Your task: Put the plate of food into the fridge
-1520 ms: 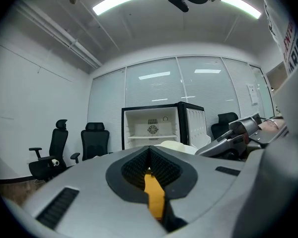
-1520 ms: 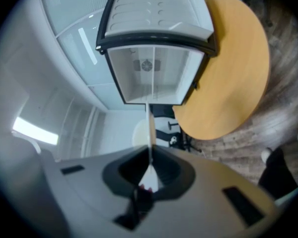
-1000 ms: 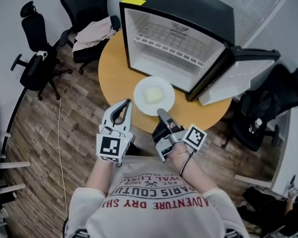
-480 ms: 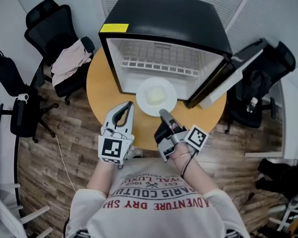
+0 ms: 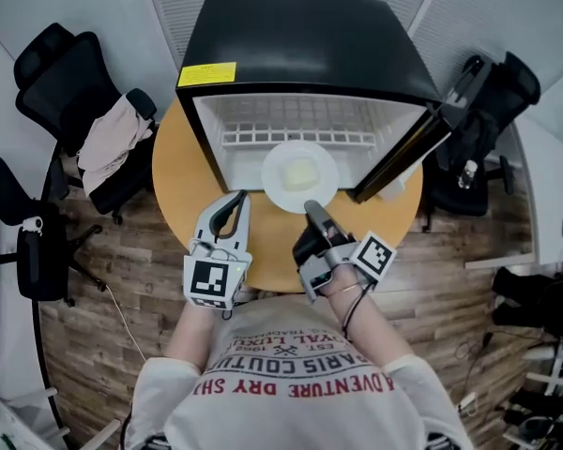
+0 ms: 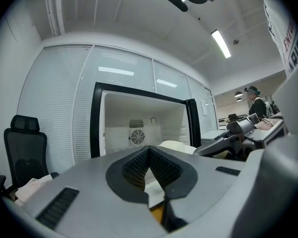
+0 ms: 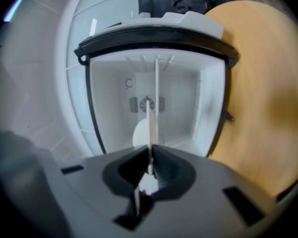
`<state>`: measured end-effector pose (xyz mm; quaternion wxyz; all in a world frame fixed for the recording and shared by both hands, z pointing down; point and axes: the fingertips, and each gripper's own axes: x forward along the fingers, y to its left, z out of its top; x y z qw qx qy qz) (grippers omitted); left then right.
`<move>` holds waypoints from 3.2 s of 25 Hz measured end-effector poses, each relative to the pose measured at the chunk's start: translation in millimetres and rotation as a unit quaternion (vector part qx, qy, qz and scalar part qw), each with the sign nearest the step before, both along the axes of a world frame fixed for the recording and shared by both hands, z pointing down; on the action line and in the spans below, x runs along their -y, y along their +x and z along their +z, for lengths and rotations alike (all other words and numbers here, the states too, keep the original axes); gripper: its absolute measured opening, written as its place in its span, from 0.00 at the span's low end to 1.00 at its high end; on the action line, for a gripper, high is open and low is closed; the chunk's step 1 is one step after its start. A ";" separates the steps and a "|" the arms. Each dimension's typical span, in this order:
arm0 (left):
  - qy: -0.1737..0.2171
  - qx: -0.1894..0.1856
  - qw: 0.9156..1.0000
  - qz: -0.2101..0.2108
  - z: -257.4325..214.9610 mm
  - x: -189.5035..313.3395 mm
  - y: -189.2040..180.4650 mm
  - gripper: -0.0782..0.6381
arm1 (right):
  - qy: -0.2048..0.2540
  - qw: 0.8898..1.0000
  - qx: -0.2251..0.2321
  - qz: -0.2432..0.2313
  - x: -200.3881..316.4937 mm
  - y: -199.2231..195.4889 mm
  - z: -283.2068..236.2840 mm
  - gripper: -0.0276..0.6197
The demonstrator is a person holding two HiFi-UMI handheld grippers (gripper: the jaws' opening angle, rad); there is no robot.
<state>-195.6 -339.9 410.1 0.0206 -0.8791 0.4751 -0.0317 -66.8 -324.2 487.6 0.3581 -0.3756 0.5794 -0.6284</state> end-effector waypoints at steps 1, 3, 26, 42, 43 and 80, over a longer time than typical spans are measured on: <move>-0.002 -0.003 1.000 0.003 1.3 2.5 -3.4 0.15 | -0.002 1.000 -0.002 0.003 3.0 -3.9 0.7 0.11; -0.007 -0.008 1.000 0.006 3.8 7.2 -7.3 0.15 | -0.004 1.000 -0.001 0.008 9.5 -8.7 1.7 0.10; -0.021 -0.005 1.000 -0.018 5.7 77.4 3.1 0.15 | -0.035 0.999 -0.003 0.018 87.8 3.2 8.1 0.11; -0.035 -0.005 0.999 -0.030 18.1 89.9 1.5 0.15 | -0.018 0.999 0.003 0.037 122.9 6.9 8.9 0.14; -0.036 -0.006 0.999 -0.030 18.7 90.8 1.2 0.15 | -0.018 0.999 -0.003 0.035 124.3 6.4 10.0 0.15; -0.050 0.002 0.999 -0.013 28.6 60.8 3.3 0.15 | 0.054 0.974 -0.217 -0.042 68.9 -1.6 5.2 0.09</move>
